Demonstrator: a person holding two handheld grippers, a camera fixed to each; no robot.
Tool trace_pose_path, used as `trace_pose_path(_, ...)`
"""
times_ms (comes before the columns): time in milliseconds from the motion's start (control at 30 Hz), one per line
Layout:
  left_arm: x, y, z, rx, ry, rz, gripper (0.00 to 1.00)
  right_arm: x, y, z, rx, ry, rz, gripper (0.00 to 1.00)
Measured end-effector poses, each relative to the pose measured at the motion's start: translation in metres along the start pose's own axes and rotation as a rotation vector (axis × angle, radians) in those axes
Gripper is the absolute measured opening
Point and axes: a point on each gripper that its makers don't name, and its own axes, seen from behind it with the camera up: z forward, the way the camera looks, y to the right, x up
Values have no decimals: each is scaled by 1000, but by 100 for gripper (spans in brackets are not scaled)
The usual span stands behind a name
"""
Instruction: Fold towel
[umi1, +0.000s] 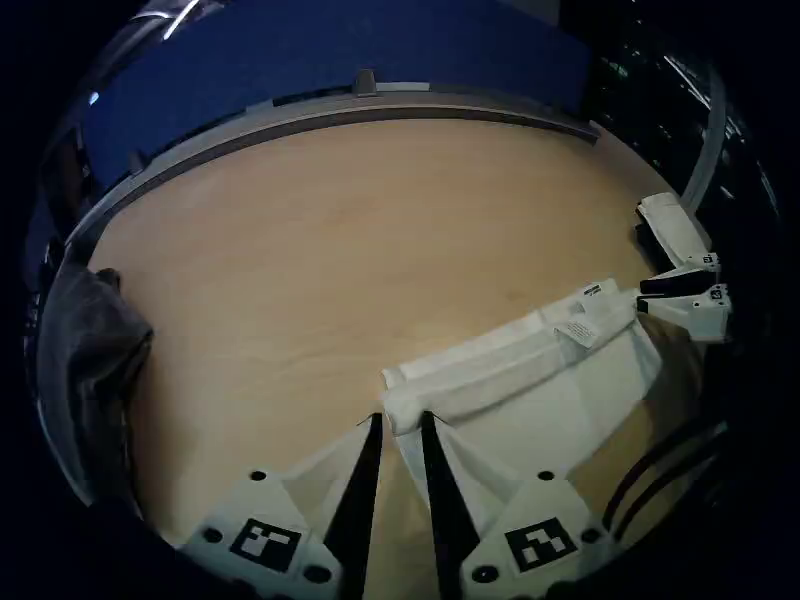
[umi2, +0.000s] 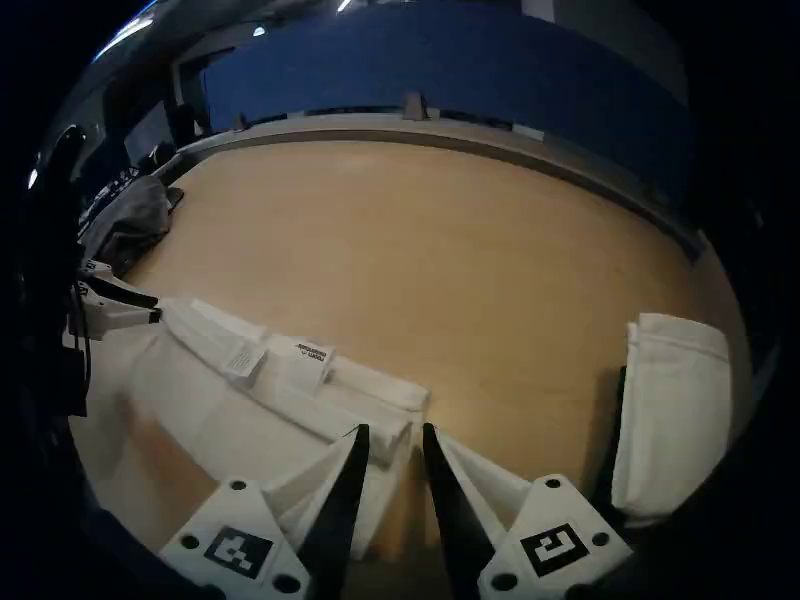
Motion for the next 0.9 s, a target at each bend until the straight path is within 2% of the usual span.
trace_pose_path(167,2,-4,-1,9,1,-22,46,5,12,2,-52,23,0,53)
trace_pose_path(433,10,-14,3,37,10,-27,50,13,22,11,-101,30,-48,59)
trace_pose_path(633,22,-25,3,69,34,-47,62,30,29,12,-136,62,-64,65)
trace_pose_path(667,24,-26,2,72,39,-52,68,34,30,12,-142,69,-63,67)
trace_pose_path(767,29,-28,-2,73,53,-65,84,43,33,6,-146,98,-50,76)
trace_pose_path(833,30,-30,-4,75,59,-71,90,47,35,1,-148,115,-37,82)
trace_pose_path(900,31,-30,-6,78,63,-77,90,49,36,-3,-147,129,-24,90)
